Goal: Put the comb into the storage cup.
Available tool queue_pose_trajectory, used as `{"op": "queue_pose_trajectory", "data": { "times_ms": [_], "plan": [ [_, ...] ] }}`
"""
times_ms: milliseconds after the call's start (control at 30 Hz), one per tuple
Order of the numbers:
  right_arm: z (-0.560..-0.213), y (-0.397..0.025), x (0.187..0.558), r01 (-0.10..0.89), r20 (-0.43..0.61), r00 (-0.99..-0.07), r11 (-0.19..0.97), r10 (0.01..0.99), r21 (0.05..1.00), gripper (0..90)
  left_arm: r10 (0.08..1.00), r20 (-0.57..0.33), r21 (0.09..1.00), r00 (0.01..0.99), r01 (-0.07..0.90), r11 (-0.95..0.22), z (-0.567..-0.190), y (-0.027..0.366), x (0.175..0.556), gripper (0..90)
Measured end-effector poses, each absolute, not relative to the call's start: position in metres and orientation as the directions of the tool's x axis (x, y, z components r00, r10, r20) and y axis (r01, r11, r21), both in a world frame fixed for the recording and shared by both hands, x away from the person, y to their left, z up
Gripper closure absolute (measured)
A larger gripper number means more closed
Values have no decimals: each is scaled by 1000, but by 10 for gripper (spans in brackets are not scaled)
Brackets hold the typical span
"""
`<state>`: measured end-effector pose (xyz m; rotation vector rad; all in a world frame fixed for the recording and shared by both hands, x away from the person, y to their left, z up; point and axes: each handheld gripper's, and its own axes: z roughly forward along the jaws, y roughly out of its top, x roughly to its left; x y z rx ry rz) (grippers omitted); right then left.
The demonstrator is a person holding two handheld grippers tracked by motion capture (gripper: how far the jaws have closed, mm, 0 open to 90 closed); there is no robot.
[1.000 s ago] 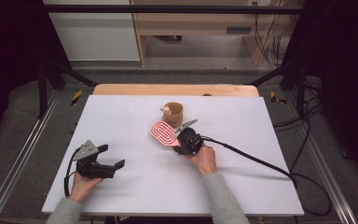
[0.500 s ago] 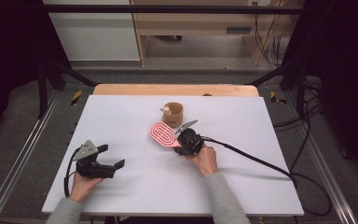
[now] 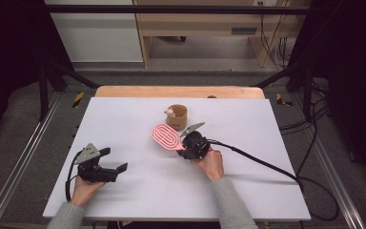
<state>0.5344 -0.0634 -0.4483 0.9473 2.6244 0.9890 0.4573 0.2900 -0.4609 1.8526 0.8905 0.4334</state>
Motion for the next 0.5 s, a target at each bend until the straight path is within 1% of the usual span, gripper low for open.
{"op": "queue_pose_trajectory", "data": {
  "times_ms": [500],
  "plan": [
    [-430,-71,522,458,47,-801,560,597,690,699,741,-98,894,665,386,-228,-460,289,457,10]
  ]
}}
